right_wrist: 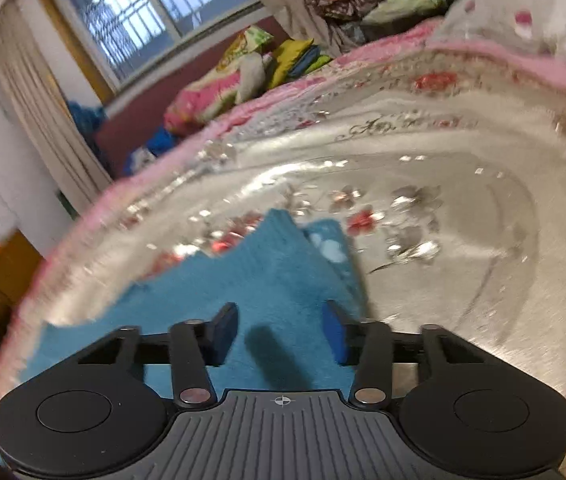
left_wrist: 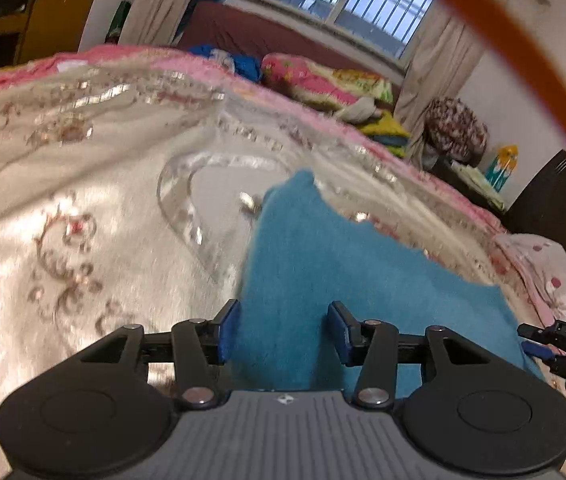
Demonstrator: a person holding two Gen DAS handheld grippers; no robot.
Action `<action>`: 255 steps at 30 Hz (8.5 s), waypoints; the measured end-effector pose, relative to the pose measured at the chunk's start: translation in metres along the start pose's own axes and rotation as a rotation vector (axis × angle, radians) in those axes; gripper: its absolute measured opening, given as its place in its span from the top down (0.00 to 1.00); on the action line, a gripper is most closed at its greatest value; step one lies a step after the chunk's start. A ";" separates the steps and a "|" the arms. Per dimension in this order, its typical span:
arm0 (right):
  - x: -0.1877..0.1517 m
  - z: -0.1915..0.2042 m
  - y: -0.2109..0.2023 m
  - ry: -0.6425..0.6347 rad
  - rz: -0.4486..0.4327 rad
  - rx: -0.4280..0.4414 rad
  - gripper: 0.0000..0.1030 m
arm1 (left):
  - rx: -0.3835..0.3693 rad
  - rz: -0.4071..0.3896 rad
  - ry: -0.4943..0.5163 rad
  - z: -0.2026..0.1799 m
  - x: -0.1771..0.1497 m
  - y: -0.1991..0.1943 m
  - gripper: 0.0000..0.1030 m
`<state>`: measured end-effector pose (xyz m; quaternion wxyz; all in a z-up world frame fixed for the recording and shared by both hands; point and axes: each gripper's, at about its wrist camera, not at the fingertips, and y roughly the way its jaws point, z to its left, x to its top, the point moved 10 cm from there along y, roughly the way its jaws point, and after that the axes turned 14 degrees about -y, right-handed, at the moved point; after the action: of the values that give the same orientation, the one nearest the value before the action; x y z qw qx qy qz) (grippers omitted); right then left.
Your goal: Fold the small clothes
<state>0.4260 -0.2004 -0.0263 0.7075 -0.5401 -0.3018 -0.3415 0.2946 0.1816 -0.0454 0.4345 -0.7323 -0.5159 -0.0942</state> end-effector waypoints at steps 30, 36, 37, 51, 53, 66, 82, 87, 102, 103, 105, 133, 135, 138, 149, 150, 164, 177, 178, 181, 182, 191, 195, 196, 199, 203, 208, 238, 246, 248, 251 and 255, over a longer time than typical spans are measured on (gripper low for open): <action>-0.025 0.134 -0.033 -0.303 0.156 -0.059 0.64 | -0.060 0.109 -0.148 0.014 -0.016 -0.019 0.49; -0.029 0.210 -0.016 -0.355 0.199 0.059 0.62 | -0.082 0.140 -0.198 0.019 -0.022 -0.015 0.47; -0.028 0.226 -0.013 -0.371 0.204 0.082 0.57 | -0.085 0.140 -0.202 0.021 -0.025 -0.014 0.47; -0.022 0.369 0.072 -0.509 0.322 0.131 0.39 | -0.153 0.148 -0.236 0.027 -0.024 -0.016 0.44; -0.022 0.375 0.084 -0.525 0.341 0.106 0.37 | -0.154 0.145 -0.220 0.026 -0.024 -0.016 0.44; -0.045 0.385 0.151 -0.844 0.463 -0.124 0.31 | -0.159 0.126 -0.158 0.018 -0.029 -0.016 0.43; -0.014 0.365 0.116 -0.792 0.402 -0.044 0.73 | -0.176 0.029 -0.077 0.011 -0.027 -0.027 0.18; 0.000 0.354 0.092 -0.729 0.358 0.021 0.74 | -0.164 0.025 -0.020 -0.001 -0.035 -0.021 0.18; 0.040 0.297 0.041 -0.526 0.275 0.200 0.74 | -0.156 0.029 -0.009 -0.064 -0.041 -0.012 0.67; 0.046 0.290 0.035 -0.505 0.262 0.210 0.74 | -0.179 0.027 -0.001 -0.074 -0.040 -0.016 0.67; 0.059 0.276 0.025 -0.468 0.238 0.229 0.75 | -0.225 0.024 0.020 -0.098 -0.039 -0.024 0.68; 0.036 -0.036 0.025 -0.017 0.188 0.216 0.66 | -0.242 0.121 0.508 -0.288 -0.222 0.046 0.43; 0.036 -0.042 0.021 -0.033 0.178 0.211 0.59 | -0.256 0.119 0.540 -0.292 -0.228 0.040 0.36; 0.037 -0.049 0.004 -0.034 0.150 0.196 0.55 | -0.270 0.117 0.582 -0.290 -0.233 0.027 0.35; 0.009 -0.027 -0.100 -0.103 0.066 0.315 0.49 | -0.261 0.120 0.566 -0.228 -0.201 -0.036 0.34; 0.003 -0.023 -0.100 -0.115 0.083 0.317 0.49 | -0.248 0.107 0.566 -0.225 -0.195 -0.035 0.34; -0.063 -0.058 -0.100 0.041 0.125 0.310 0.86 | -0.106 0.092 0.482 -0.207 -0.158 0.031 0.33; -0.008 -0.030 -0.031 0.015 0.125 0.243 0.34 | -0.132 0.108 0.488 -0.205 -0.154 0.025 0.32; -0.008 -0.031 -0.029 0.038 0.118 0.246 0.37 | -0.132 0.108 0.486 -0.205 -0.153 0.025 0.32; -0.007 -0.023 -0.032 0.060 0.101 0.289 0.69 | -0.138 0.100 0.476 -0.208 -0.147 0.023 0.32; -0.005 -0.022 -0.034 0.049 0.094 0.290 0.74 | -0.146 0.091 0.471 -0.210 -0.143 0.021 0.32; 0.016 -0.055 -0.064 0.077 -0.072 0.226 0.80 | -0.196 0.061 0.468 -0.241 -0.140 0.034 0.30; -0.019 -0.085 -0.036 0.149 -0.024 0.179 0.81 | -0.137 0.145 0.432 -0.225 -0.159 0.060 0.29; -0.019 -0.086 -0.036 0.161 -0.024 0.186 0.81 | -0.145 0.148 0.417 -0.222 -0.158 0.060 0.28; -0.016 -0.082 -0.037 0.119 -0.019 0.162 0.79 | -0.141 0.163 0.403 -0.222 -0.155 0.060 0.28; -0.004 -0.072 -0.053 0.099 -0.042 0.156 0.72 | -0.138 0.156 0.430 -0.225 -0.156 0.060 0.28; 0.019 -0.053 -0.042 -0.057 -0.031 0.078 0.65 | -0.134 0.160 0.423 -0.227 -0.157 0.061 0.28; 0.019 -0.090 -0.022 -0.135 -0.044 -0.156 0.59 | -0.154 0.193 0.390 -0.237 -0.156 0.067 0.23; 0.005 -0.091 -0.038 -0.195 -0.029 -0.141 0.30 | -0.150 0.219 0.344 -0.238 -0.162 0.081 0.14; 0.003 -0.097 -0.034 -0.167 -0.021 -0.124 0.25 | -0.146 0.210 0.360 -0.241 -0.164 0.085 0.10; -0.001 -0.110 -0.026 -0.050 0.004 -0.043 0.24 | -0.146 0.213 0.354 -0.242 -0.165 0.092 0.06; -0.010 -0.115 -0.018 0.108 0.022 0.094 0.37 | -0.166 0.224 0.351 -0.242 -0.166 0.092 0.08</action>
<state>0.4120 -0.3143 -0.0509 0.7510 -0.4904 -0.2729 -0.3481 0.3722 -0.1163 -0.0465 0.4634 -0.7907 -0.3383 -0.2135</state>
